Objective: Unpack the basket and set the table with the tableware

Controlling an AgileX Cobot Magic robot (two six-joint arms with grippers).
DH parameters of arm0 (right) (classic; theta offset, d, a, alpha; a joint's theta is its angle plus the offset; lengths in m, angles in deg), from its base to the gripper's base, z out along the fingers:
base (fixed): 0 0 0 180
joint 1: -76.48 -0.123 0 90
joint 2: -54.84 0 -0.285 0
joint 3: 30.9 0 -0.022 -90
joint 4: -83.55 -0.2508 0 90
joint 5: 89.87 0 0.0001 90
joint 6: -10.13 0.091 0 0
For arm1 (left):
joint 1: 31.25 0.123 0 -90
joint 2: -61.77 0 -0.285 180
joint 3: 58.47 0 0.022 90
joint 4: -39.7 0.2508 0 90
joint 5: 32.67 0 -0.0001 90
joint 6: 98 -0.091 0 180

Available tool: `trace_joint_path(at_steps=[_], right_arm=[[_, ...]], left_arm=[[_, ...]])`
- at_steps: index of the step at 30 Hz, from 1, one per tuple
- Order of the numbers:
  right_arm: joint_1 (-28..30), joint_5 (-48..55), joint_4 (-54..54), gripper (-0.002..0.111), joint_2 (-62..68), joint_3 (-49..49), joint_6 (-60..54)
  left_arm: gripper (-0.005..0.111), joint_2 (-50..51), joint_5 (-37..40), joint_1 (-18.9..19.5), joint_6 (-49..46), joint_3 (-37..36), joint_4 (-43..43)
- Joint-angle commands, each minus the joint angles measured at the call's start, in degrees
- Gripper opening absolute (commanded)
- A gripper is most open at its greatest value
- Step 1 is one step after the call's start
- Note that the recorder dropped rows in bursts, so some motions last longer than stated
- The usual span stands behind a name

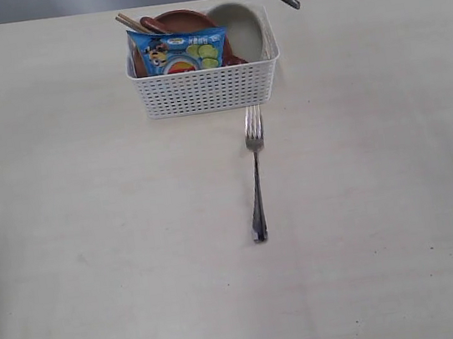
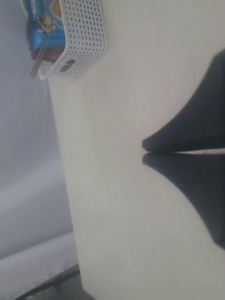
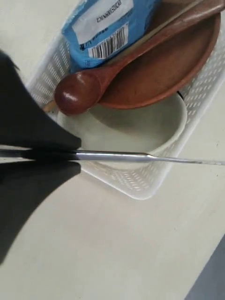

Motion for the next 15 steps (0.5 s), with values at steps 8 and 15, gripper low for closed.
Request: trace_joint_path(at_steps=[8, 15], right_arm=[[12.56, 4.35, -11.72, -0.001, -7.30, 5.03, 1.81], [23.61, 0.25, -34.15, -0.001, -19.56, 24.29, -10.90]], left_arm=[[0.000, -0.19, -0.47, -0.19, 0.20, -0.13, -0.23], [0.000, -0.19, -0.47, -0.19, 0.20, -0.13, -0.23]])
